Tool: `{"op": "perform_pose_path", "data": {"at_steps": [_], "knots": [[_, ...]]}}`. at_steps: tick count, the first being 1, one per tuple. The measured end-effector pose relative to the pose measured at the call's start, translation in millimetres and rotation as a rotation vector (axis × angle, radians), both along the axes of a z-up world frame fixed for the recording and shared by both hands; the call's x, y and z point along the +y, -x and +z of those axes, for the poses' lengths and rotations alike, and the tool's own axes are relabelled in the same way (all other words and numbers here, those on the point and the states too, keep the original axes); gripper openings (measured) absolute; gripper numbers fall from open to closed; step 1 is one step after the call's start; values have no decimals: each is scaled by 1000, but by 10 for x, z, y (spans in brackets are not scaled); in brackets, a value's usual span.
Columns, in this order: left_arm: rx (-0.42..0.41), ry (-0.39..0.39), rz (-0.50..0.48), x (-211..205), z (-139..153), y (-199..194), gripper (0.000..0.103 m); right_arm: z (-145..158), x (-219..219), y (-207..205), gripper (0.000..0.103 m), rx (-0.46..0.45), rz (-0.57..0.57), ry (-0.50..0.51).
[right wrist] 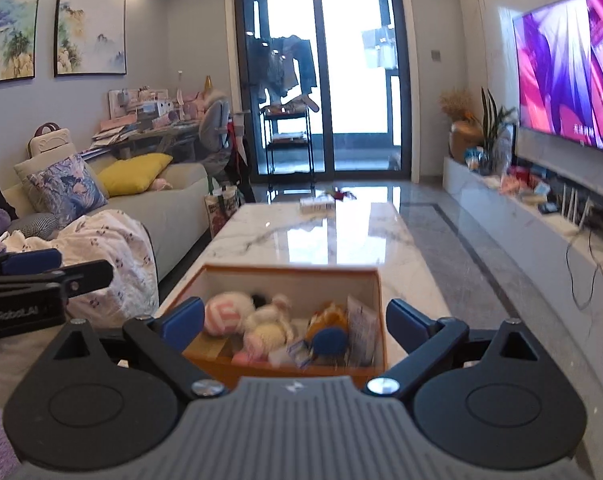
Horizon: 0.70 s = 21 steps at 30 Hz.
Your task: Organize objects
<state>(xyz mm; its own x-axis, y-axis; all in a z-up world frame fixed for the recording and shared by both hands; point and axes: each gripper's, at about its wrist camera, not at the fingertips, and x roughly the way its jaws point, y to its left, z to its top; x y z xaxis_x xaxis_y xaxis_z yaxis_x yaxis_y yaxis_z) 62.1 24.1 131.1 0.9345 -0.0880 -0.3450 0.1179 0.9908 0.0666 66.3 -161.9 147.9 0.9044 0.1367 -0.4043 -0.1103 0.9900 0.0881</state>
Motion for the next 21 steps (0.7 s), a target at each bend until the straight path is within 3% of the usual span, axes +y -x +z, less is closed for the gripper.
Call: {"op": "perform_pose_path", "data": {"at_steps": [7, 15, 21], "knots": [[38, -9, 39, 6, -391, 309, 88, -375, 1, 335, 98, 34, -36, -35], [49, -17, 112, -13, -794, 606, 88, -810, 47, 722, 98, 18, -74, 17], [79, -31, 127, -48, -969, 667, 88, -1006, -6, 783, 98, 39, -90, 13]]}}
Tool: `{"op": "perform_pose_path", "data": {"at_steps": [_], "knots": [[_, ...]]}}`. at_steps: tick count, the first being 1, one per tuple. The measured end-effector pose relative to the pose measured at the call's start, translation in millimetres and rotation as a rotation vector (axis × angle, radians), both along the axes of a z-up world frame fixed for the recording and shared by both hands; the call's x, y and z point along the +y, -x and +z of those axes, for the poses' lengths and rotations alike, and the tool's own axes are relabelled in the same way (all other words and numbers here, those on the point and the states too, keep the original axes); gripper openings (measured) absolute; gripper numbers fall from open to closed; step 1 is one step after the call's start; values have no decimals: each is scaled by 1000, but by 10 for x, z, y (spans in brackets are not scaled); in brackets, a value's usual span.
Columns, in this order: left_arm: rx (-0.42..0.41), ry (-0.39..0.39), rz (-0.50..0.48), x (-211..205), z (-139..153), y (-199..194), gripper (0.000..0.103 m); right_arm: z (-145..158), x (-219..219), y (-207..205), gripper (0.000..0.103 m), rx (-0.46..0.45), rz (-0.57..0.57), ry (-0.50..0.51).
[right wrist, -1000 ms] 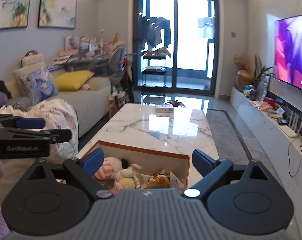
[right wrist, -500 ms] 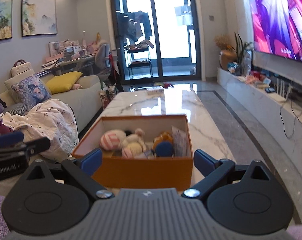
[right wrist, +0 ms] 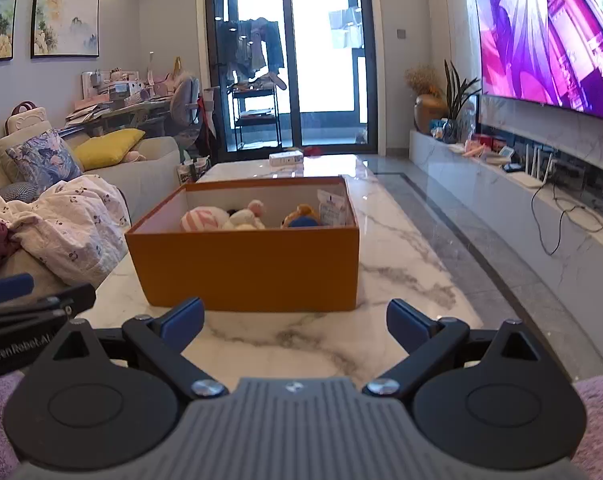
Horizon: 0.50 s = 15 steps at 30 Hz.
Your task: Organize objects
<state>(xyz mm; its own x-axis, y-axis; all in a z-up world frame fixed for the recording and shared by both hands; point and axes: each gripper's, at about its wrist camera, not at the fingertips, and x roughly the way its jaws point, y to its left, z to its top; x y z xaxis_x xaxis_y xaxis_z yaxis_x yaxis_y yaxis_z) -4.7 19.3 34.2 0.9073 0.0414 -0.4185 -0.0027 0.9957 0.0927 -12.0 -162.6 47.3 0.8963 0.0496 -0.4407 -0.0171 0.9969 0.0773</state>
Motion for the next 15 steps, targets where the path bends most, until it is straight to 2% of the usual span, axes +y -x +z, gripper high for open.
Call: {"op": "perform_pose_path", "data": {"at_steps": [15], "knots": [[43, -3, 20, -5, -95, 17, 88, -138, 72, -74, 98, 40, 8, 20]]}}
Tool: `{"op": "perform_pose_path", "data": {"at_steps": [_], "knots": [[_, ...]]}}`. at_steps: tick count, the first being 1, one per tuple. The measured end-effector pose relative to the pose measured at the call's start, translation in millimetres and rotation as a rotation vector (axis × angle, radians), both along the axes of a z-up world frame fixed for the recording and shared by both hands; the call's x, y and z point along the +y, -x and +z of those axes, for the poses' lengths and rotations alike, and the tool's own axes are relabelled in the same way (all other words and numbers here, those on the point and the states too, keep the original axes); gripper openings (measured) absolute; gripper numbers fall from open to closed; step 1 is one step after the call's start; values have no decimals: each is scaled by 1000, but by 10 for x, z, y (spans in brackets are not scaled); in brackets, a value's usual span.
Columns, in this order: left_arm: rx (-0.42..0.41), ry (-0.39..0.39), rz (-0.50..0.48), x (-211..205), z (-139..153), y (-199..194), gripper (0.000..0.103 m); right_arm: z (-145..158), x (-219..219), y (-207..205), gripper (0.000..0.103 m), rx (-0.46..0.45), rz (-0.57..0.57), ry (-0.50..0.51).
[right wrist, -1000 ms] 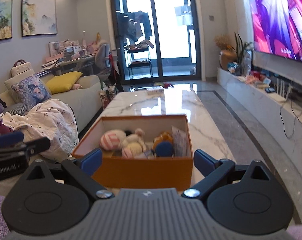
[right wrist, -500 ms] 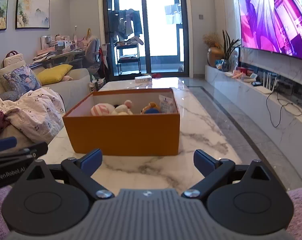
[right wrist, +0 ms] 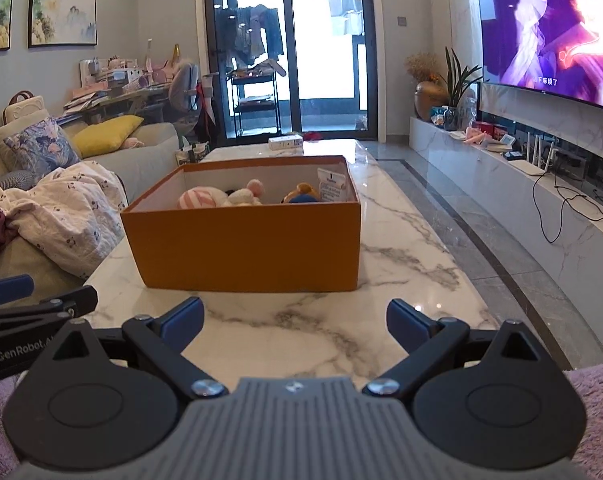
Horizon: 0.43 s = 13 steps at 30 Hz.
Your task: Organize objects
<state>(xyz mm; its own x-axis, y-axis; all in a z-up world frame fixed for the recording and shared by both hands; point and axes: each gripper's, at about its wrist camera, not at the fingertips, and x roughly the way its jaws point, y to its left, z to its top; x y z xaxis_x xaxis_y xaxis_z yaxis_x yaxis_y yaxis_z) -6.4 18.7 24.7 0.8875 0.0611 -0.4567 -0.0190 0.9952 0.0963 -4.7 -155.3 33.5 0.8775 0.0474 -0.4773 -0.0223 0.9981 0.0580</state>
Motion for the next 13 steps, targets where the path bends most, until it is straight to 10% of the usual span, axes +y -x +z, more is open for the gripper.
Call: {"op": "perform_pose_path", "data": {"at_steps": [13], "knots": [[24, 12, 0, 33, -40, -53, 88, -76, 28, -101, 98, 30, 9, 8]]}}
